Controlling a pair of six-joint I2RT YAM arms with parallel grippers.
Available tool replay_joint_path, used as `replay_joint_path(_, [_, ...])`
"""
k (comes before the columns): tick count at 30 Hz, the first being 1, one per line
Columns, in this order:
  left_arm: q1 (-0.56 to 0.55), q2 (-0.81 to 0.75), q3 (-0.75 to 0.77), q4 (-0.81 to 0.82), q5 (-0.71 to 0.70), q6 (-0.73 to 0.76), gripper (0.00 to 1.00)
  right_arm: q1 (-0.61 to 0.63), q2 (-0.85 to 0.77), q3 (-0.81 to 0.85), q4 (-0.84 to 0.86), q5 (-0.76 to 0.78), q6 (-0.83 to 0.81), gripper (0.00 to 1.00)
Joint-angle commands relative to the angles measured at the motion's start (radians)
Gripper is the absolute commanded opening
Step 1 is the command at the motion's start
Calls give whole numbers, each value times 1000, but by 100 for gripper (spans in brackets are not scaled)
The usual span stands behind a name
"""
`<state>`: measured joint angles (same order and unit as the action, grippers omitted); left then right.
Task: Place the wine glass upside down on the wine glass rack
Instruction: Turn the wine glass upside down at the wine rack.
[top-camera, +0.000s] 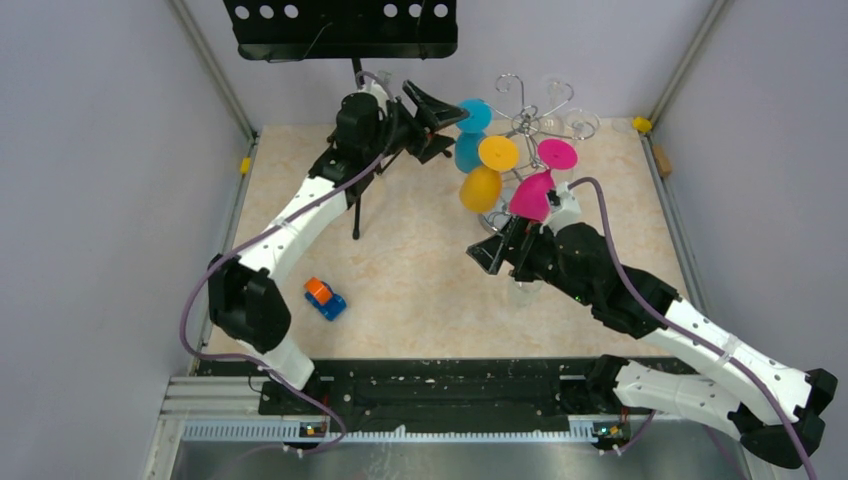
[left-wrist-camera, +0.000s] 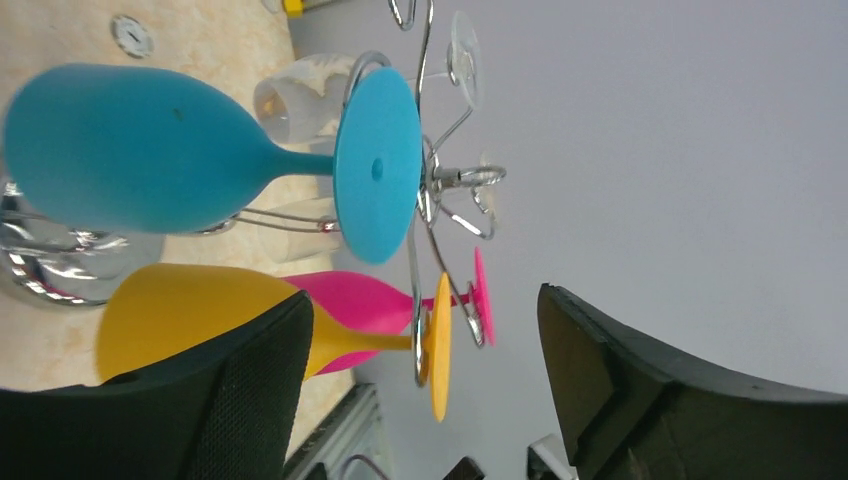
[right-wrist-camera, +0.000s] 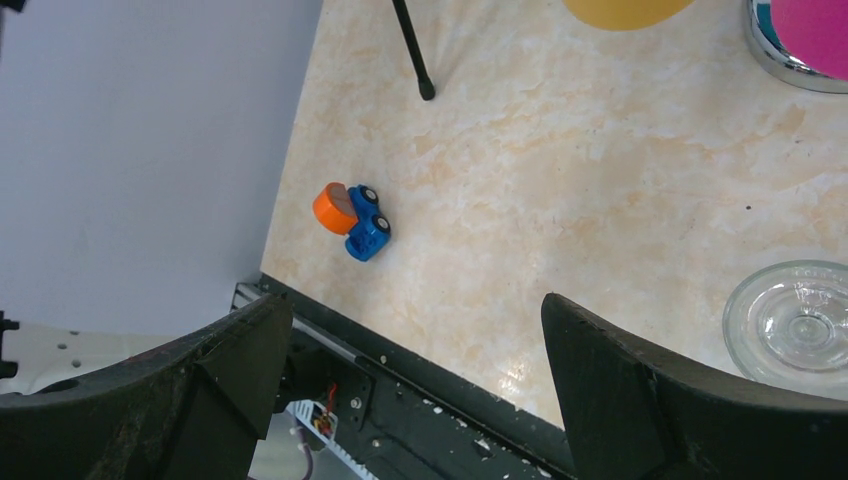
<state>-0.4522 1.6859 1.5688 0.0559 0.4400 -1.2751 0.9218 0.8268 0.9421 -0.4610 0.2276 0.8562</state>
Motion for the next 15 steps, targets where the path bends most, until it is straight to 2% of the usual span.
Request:
replay_joint_path(1, [5, -161, -37, -105, -69, 163, 87, -7, 20, 49, -2, -11, -8, 97])
replay_joint_path(15, [14, -536, -207, -628, -295, 774, 91, -7, 188, 360, -212, -44, 25, 99])
